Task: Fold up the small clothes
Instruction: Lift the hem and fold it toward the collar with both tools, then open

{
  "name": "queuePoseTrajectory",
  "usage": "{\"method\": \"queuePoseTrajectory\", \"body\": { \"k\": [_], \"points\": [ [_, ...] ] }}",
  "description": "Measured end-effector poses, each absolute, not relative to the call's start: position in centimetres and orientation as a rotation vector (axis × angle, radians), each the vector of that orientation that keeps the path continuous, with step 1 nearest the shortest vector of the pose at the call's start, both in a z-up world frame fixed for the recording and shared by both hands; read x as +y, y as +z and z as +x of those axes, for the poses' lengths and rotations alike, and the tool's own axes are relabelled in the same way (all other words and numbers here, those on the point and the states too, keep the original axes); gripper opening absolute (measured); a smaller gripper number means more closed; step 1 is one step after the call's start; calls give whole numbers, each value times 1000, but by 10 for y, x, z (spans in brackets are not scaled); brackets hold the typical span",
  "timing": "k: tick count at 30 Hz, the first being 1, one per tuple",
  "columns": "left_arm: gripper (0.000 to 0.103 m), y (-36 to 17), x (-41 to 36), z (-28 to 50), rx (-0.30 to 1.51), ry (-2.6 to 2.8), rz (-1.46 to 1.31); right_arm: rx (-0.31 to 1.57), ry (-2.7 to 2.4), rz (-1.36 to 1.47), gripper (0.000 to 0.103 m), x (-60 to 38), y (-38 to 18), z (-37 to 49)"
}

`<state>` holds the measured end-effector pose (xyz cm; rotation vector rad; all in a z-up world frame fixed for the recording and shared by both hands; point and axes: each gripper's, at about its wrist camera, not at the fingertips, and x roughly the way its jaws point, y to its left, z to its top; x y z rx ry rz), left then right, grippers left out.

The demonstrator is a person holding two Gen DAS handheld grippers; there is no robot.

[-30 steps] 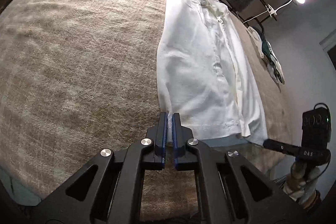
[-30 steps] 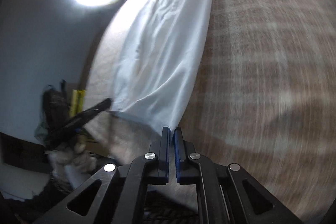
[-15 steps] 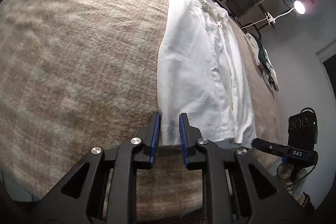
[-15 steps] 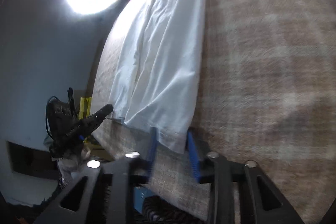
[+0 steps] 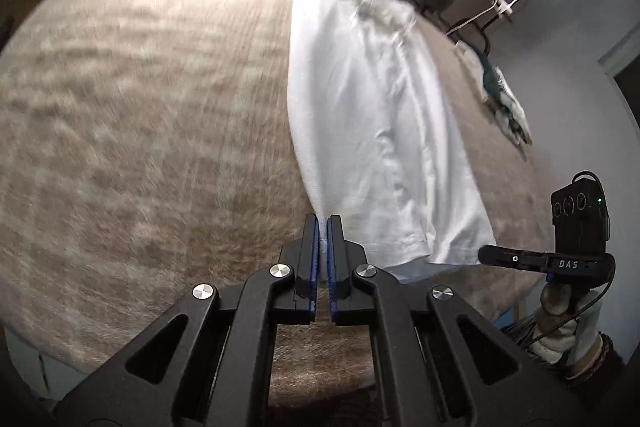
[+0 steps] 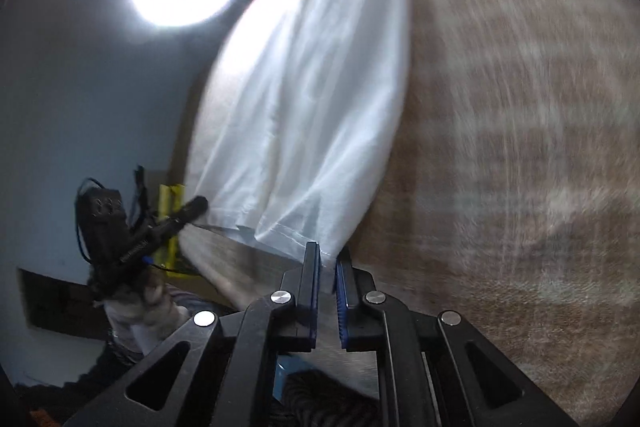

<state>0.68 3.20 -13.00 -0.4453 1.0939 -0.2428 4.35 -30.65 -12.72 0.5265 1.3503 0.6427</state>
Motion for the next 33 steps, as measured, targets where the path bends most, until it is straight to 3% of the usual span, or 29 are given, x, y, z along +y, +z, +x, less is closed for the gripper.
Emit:
{"method": "queuePoseTrajectory", "body": {
  "k": [18, 33],
  "points": [
    [1, -88, 36, 86, 991, -268, -485, 1245, 645, 693, 5, -335, -101, 104],
    [1, -102, 41, 185, 998, -227, -529, 1172, 577, 689, 5, -329, -90, 191]
  ]
}}
